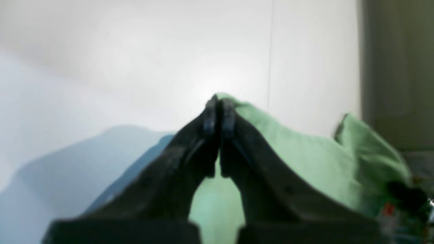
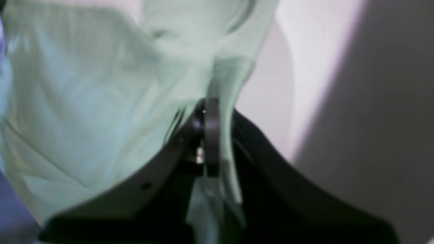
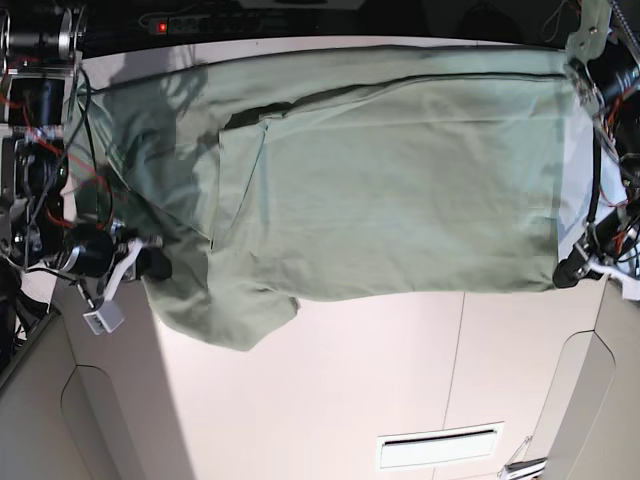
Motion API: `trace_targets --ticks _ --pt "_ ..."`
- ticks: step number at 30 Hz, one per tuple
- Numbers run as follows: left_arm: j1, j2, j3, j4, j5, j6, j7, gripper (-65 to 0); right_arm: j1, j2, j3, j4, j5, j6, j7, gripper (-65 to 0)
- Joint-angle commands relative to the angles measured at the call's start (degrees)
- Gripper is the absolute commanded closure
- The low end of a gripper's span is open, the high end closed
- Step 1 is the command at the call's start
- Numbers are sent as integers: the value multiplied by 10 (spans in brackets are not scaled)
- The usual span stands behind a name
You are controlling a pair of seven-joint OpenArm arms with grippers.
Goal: Fold the T-shirt properly
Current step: 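Fold the hem over toward the collar with both grippers, release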
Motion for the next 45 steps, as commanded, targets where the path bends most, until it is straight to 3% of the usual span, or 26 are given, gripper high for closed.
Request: trace_targets --ticks 1,6,12,21,27,37,38,40,41,45 --pt "4 -13 -16 23 -29 -7 12 0 -7 8 3 38 13 5 1 0" --pt "98 -13 -86 118 -129 -7 97 0 -103 8 21 157 5 4 -20 0" --pt "213 -13 -148 235 -189 -7 132 0 -176 8 87 210 -5 0 -27 0" --pt "297 -11 -167 281 -191 -7 144 0 -187 8 141 209 -2 0 -78 0" --pt "312 -12 -167 281 -191 -7 178 0 -187 8 141 209 -3 0 -78 0" --pt "311 -12 -167 281 -214 -7 179 -3 -187 8 141 209 -9 0 -76 0" --pt "311 -12 -167 281 -214 -7 179 -63 -187 8 141 209 -9 0 -76 -17" --pt "311 -12 -167 281 -216 -7 179 -170 -187 8 141 209 -9 0 -76 -185" --pt "311 -12 -167 281 -220 -7 179 -201 -187 8 141 209 -8 0 -76 -231" --pt "311 -22 -167 281 -265 -7 184 -214 -180 13 141 212 5 0 -75 -246"
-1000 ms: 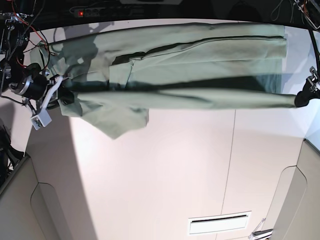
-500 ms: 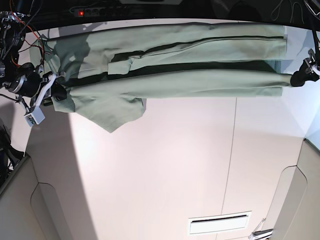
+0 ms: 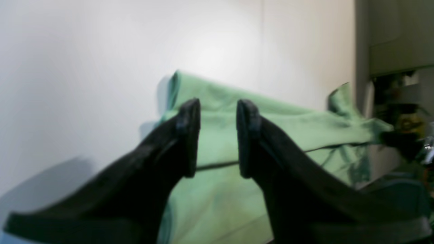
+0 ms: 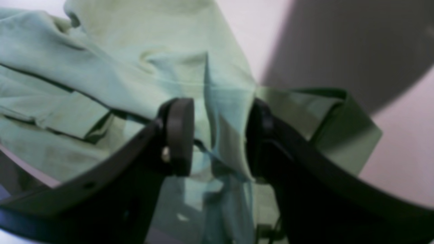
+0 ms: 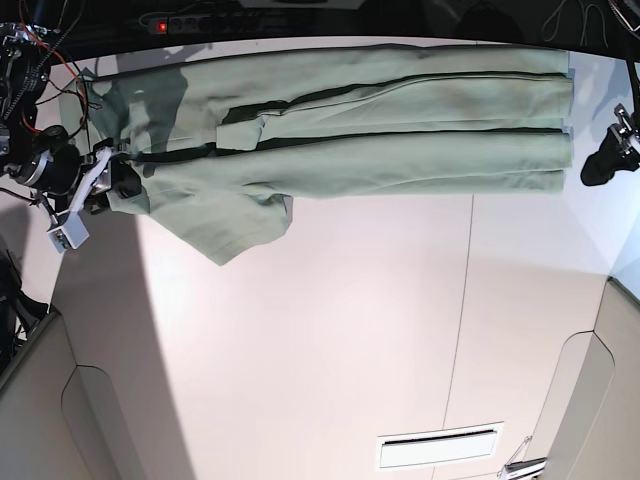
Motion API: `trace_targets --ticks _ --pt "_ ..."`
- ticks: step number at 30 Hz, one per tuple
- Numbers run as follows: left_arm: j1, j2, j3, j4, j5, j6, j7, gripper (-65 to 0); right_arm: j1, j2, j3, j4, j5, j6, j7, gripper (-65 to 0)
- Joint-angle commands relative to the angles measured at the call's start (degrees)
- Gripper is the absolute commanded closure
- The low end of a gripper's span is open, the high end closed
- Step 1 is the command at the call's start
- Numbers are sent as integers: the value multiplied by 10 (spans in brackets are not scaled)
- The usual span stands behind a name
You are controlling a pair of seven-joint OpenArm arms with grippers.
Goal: Fold the T-shirt properly
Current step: 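Fold the hem over toward the collar with both grippers, release, then tuck the loose sleeve fabric under the fold with the right gripper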
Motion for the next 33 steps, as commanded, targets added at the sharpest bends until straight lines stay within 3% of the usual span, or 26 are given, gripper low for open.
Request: trace_targets --ticks 1,4,7,10,13,26,33 --pt "-2 -22 -4 9 -34 -5 -1 -214 17 11 4 15 19 2 9 -246" --pt "-2 -40 -4 9 -50 -5 17 -214 45 11 4 30 31 2 12 -246" --pt "-5 -51 -4 10 -50 -5 12 -214 81 10 4 34 41 2 52 -246" --pt "-6 -54 -4 10 -50 -5 9 -214 116 2 3 33 38 2 94 -246" --pt "-6 -53 -4 10 -50 -5 7 -214 150 -9 -8 20 16 2 101 -246" --pt "-6 -53 -4 10 -50 -5 -7 -214 233 -15 -237 -286 -118 2 210 -247" --pt "-6 -53 -4 10 -50 -5 -7 -214 242 -37 -260 -321 -152 1 233 -247"
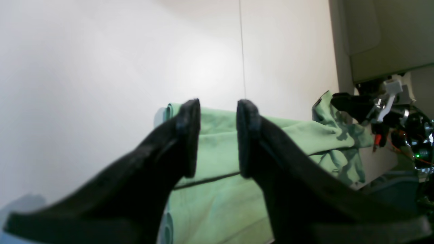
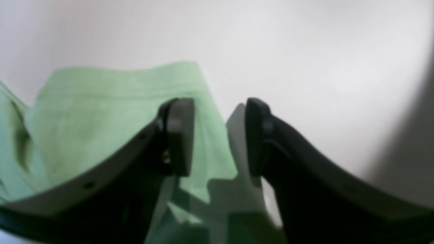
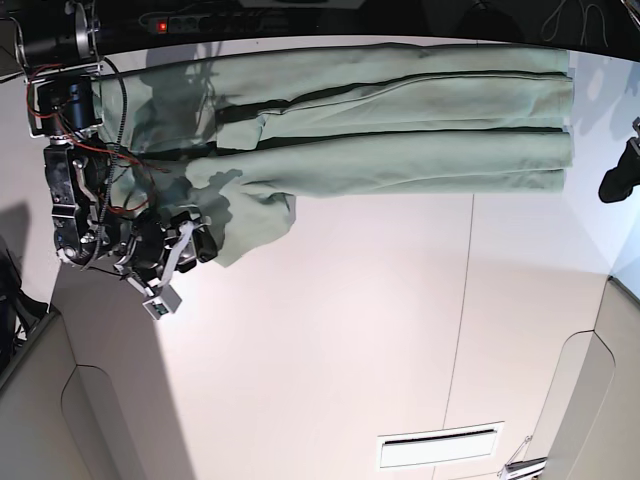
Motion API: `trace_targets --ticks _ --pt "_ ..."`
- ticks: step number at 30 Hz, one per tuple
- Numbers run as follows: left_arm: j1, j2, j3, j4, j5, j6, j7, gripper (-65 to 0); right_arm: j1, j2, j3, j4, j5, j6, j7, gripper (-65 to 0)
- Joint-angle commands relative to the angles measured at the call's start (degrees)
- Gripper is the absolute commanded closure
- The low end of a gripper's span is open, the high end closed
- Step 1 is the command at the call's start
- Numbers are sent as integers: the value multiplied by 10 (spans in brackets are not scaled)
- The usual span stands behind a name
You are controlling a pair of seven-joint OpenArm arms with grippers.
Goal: Fold the T-shirt properly
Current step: 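Tuck the loose sleeve fabric under the fold with the right gripper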
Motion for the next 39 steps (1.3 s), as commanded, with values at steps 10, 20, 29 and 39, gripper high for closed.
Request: trace_targets --ticks 10,20,29,39 --pt "-3 -17 -4 9 -15 -5 -8 -214 15 -3 1 10 20 3 -18 -242" --pt "-3 -17 -4 9 -15 -5 -8 -214 15 -3 1 24 43 3 -46 0" --pt "-3 -17 -4 9 -15 -5 -8 -214 -77 -3 4 275 64 3 -128 0" --pt "-3 -17 -4 9 -15 -5 -8 -214 -259 -3 4 476 65 3 -160 0"
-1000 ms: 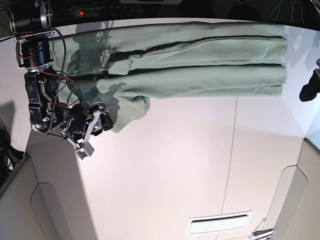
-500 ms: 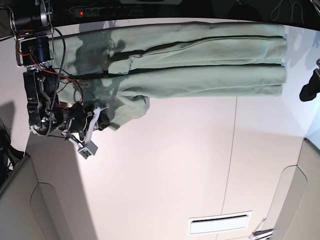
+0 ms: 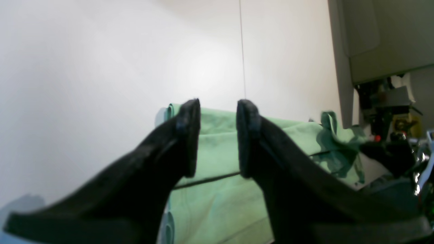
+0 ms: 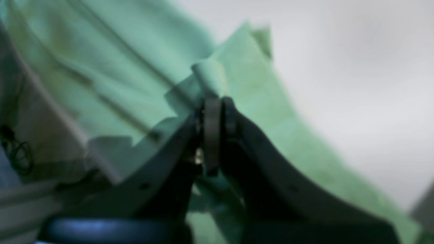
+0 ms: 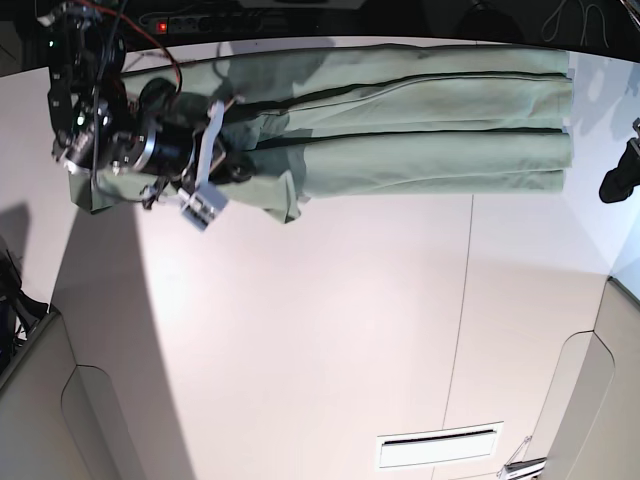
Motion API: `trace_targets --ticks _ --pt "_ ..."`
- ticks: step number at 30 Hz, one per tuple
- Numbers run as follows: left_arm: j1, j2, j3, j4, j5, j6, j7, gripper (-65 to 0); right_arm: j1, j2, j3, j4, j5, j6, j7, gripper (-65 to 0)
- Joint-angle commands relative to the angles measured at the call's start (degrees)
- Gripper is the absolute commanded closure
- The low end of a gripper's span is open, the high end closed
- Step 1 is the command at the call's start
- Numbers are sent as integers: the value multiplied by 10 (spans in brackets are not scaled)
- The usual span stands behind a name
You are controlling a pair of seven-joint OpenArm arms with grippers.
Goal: Fold the T-shirt properly
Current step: 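Tuck the loose sleeve fabric under the fold with the right gripper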
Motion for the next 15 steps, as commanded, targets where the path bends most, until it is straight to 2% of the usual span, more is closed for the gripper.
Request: trace_targets --ticks 1,7,15 --pt "-3 -17 -4 9 -15 -5 -8 -214 -8 3 3 19 9 2 10 0" --pt "-3 -17 -4 9 -15 -5 -8 -214 -70 3 3 32 9 2 11 0" --pt "-3 -17 -4 9 -15 -5 -9 -214 -79 3 3 32 9 2 11 0"
